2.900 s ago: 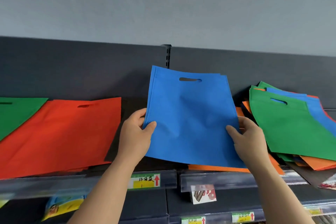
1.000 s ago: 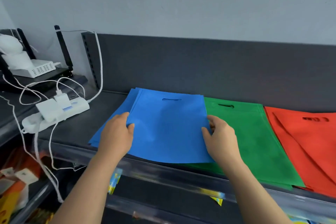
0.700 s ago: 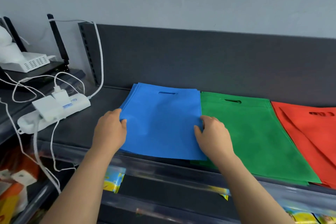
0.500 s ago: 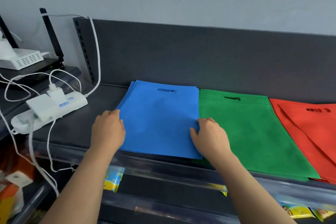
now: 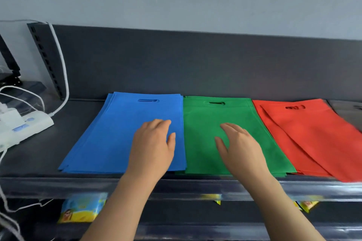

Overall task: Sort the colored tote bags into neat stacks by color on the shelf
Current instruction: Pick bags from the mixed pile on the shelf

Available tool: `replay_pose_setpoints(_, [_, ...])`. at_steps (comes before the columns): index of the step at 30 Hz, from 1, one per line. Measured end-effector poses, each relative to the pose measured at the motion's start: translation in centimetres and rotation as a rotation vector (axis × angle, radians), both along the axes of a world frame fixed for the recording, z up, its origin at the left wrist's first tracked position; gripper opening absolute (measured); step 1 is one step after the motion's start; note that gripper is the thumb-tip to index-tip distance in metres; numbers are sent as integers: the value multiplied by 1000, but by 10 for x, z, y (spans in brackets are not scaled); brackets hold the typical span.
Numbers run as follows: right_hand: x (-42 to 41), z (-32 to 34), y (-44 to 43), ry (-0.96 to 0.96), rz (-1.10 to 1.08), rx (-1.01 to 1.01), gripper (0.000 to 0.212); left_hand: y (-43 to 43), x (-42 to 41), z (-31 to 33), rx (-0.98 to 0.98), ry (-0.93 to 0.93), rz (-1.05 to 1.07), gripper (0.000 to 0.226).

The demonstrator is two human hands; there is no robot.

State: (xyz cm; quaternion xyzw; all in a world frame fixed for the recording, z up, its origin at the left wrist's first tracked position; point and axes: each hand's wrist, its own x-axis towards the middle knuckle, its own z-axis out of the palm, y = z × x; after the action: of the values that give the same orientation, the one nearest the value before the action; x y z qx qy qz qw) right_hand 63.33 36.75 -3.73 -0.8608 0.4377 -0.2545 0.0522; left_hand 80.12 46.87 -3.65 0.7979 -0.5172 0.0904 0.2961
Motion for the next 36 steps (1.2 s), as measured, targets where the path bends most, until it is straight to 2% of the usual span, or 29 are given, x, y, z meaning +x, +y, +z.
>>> replay_pose_setpoints(10, [-155, -1, -40, -51, -206, -70, 32, -73, -142, 0, 5, -55, -255, 42])
replay_pose_setpoints(15, [-248, 0, -68, -51, -253, -48, 39, -113, -228, 1, -17, -53, -308, 36])
replay_pose_setpoints(23, [-397, -2, -120, -9, -342, -70, 30, -179, -368, -5, -44, -32, -374, 36])
replay_pose_setpoints(36, [-521, -12, -220, 35, -458, 23, 45, -298, -493, -11, 11, -50, -472, 28])
